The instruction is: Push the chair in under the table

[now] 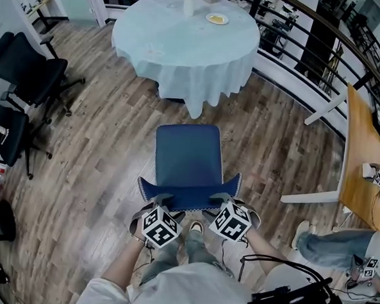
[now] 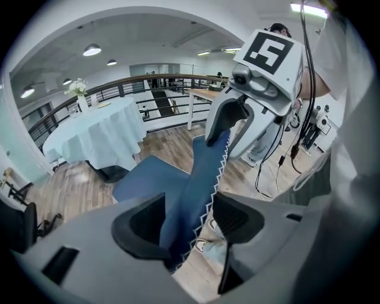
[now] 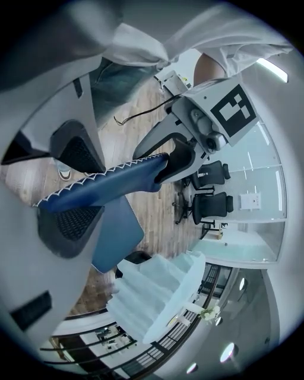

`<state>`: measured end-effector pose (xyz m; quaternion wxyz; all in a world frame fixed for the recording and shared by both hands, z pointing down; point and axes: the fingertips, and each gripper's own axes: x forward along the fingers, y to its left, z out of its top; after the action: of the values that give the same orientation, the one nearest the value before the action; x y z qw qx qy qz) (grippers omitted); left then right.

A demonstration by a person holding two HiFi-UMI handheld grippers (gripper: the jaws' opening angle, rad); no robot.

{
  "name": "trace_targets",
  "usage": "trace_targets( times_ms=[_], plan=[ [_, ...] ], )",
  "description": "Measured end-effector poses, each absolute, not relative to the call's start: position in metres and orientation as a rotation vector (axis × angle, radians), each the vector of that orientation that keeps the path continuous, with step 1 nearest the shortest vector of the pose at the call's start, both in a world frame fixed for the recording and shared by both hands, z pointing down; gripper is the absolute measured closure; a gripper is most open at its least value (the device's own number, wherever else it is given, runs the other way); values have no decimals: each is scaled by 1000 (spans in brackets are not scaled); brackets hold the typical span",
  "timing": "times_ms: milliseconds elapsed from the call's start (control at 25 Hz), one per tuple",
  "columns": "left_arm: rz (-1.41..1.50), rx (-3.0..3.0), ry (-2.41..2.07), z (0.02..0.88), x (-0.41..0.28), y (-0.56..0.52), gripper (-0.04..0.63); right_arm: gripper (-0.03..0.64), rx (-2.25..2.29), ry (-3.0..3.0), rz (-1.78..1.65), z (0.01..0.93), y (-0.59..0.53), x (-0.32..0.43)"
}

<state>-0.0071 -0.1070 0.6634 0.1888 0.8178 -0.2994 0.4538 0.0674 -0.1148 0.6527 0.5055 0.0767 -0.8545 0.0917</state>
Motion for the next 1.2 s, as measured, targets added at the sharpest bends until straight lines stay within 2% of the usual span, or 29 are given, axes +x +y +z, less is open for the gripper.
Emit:
trace_targets(
  times_ms=[1200],
  plan=[
    [1257,2324,-907,661,-9,-173,337,430,215,-2080,194,651,-180,66]
  ],
)
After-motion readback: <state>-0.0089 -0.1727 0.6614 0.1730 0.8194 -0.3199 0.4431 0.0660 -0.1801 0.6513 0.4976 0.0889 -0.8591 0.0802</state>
